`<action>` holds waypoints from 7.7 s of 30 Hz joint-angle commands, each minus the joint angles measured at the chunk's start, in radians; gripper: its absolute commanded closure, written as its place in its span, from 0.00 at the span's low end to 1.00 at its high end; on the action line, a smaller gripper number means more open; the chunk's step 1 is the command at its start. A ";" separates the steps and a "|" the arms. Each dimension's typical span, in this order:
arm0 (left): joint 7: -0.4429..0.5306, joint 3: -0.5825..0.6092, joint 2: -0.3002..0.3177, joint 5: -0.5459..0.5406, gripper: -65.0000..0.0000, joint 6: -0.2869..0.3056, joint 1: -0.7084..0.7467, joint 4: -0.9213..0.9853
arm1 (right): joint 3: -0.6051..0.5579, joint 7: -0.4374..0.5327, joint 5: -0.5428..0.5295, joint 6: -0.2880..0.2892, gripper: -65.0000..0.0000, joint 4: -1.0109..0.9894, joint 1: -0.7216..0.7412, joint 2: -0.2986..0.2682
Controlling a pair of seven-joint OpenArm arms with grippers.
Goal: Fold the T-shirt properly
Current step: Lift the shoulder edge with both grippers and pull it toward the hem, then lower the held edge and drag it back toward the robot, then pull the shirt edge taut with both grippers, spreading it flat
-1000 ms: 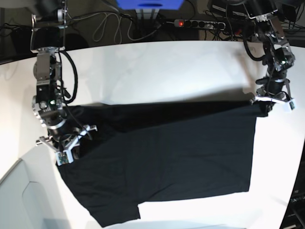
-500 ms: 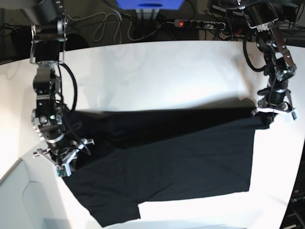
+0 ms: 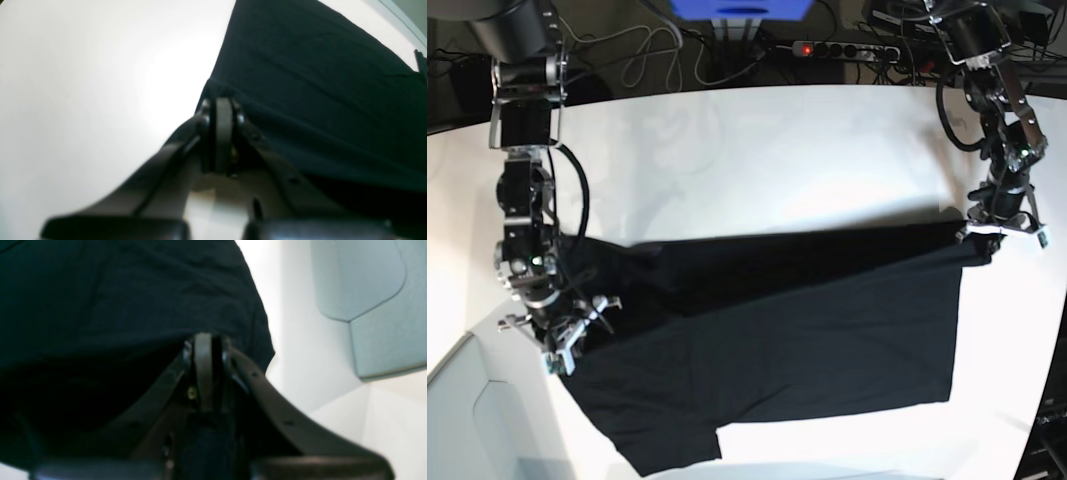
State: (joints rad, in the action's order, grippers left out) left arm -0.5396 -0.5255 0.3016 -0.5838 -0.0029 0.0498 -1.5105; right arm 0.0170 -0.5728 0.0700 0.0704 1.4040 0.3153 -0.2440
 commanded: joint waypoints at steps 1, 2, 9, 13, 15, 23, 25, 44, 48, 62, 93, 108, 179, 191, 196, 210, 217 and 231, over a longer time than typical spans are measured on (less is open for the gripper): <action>0.028 -0.005 0.018 -0.006 1.00 0.002 -0.023 -0.015 | 0.005 0.023 0.001 0.002 1.00 0.019 0.017 -0.010; 0.028 -0.005 0.018 -0.006 1.00 0.002 -0.024 -0.015 | 0.005 0.023 0.001 0.002 1.00 0.019 0.015 -0.010; -0.033 0.012 0.023 -0.003 1.00 -0.007 -0.080 -0.014 | 0.004 0.023 0.003 0.002 1.00 0.021 -0.012 -0.015; -0.101 0.029 0.029 0.061 0.79 -0.007 -0.123 0.009 | 0.004 0.023 0.003 0.002 1.00 0.021 -0.014 -0.013; -0.090 0.043 0.028 0.078 0.65 -0.001 -0.126 0.011 | 0.004 0.021 0.003 0.002 1.00 0.021 -0.017 -0.013; -0.073 0.043 0.028 0.075 0.47 -0.001 -0.120 0.001 | 0.005 0.018 0.003 0.001 0.99 0.021 -0.041 -0.016; -0.073 0.041 0.028 0.074 0.47 0.001 -0.089 0.001 | 0.005 0.012 0.003 0.001 0.99 0.021 -0.043 -0.018; 0.045 0.046 -0.012 0.077 0.47 0.002 -0.015 0.150 | 0.013 0.012 0.003 0.001 0.44 0.126 -0.120 -0.019; 0.046 0.049 -0.012 0.074 0.47 0.002 -0.017 0.150 | 0.014 0.012 0.003 0.001 0.44 0.191 -0.164 -0.038; 0.046 0.051 -0.012 0.081 0.51 0.002 -0.060 0.219 | 0.174 0.010 0.004 0.001 0.44 0.364 -0.351 -0.058; 0.046 0.046 -0.005 0.083 1.00 0.002 -0.074 0.228 | 0.258 0.010 0.003 0.190 0.41 0.194 -0.353 -0.061; 0.046 0.044 -0.003 0.083 1.00 0.001 -0.066 0.228 | 0.257 0.012 0.003 0.277 0.50 0.014 -0.218 -0.018; 0.037 0.044 0.054 0.077 1.00 0.001 -0.020 0.164 | 0.280 -0.060 0.001 0.280 0.57 0.036 -0.387 -0.059; 0.037 0.043 0.055 0.078 1.00 0.001 0.063 0.023 | 0.286 -0.063 0.000 0.280 1.00 0.257 -0.486 -0.062; 0.037 0.043 0.060 0.081 1.00 0.001 0.092 -0.055 | 0.286 -0.157 0.001 0.280 1.00 0.420 -0.494 -0.065; -0.119 0.041 0.127 0.081 1.00 0.001 -0.021 -0.075 | 0.288 -0.433 0.000 0.280 1.00 0.495 -0.232 -0.113; -0.124 0.020 0.092 0.074 1.00 0.001 0.049 -0.071 | 0.288 -0.422 -0.002 0.280 1.00 0.495 -0.368 -0.105; -0.126 -0.100 0.028 0.074 1.00 0.002 0.206 -0.068 | 0.285 -0.341 -0.002 0.280 0.99 0.496 -0.632 -0.068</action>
State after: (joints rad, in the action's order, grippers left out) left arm -0.6895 -0.6140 0.3119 -0.5117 0.0040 0.2611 -1.5623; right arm 0.2958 -0.9215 0.0597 0.3424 1.8812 -0.3183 -0.2993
